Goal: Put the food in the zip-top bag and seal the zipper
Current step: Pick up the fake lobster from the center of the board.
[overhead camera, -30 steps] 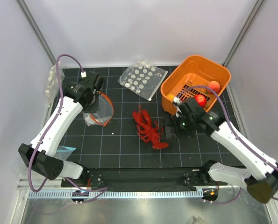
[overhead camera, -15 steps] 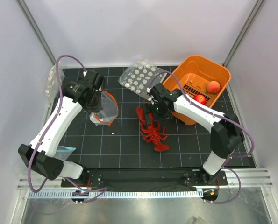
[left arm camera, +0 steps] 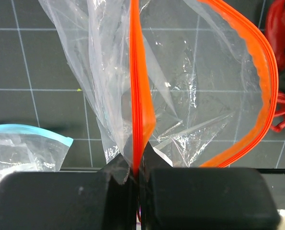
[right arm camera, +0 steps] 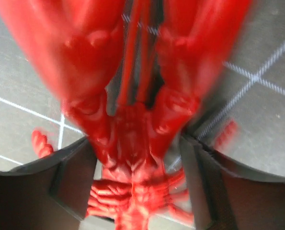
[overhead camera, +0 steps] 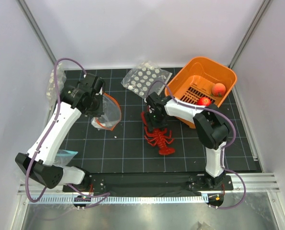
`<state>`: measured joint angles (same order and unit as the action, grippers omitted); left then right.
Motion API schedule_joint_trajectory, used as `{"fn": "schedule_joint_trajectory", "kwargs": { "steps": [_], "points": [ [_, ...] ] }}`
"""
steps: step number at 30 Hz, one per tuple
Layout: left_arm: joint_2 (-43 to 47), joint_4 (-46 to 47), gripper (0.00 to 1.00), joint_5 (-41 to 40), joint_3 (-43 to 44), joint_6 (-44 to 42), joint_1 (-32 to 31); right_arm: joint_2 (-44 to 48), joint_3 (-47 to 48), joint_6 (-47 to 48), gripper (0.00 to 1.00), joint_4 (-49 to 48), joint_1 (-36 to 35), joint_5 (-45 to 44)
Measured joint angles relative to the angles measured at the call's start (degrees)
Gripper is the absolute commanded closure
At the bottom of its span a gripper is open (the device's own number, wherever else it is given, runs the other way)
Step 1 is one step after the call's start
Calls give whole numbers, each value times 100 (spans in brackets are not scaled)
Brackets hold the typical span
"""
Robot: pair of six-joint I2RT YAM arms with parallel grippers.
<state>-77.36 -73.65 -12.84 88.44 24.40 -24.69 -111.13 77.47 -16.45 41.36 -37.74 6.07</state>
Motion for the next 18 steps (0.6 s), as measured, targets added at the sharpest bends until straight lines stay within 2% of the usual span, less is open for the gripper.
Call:
{"fn": "schedule_joint_trajectory", "kwargs": {
  "steps": [2, 3, 6, 11, 18],
  "points": [
    [0, -28, 100, 46, 2, 15, 0, -114, 52, -26, 55, -28, -52, -59],
    [0, -55, 100, 57, 4, 24, 0, -118, 74, -31, 70, -59, -76, -52],
    [-2, -129, 100, 142, 81, 70, 0, -127, 96, -59, 83, -199, -164, -39],
    [-149, -282, 100, 645, 542, 227, 0, 345, 7, -13, 92, -426, -223, 153],
    [-343, -262, 100, 1821, 656, 820, 0, 2911, 289, -26, 99, -680, -190, 568]
  ]
}}
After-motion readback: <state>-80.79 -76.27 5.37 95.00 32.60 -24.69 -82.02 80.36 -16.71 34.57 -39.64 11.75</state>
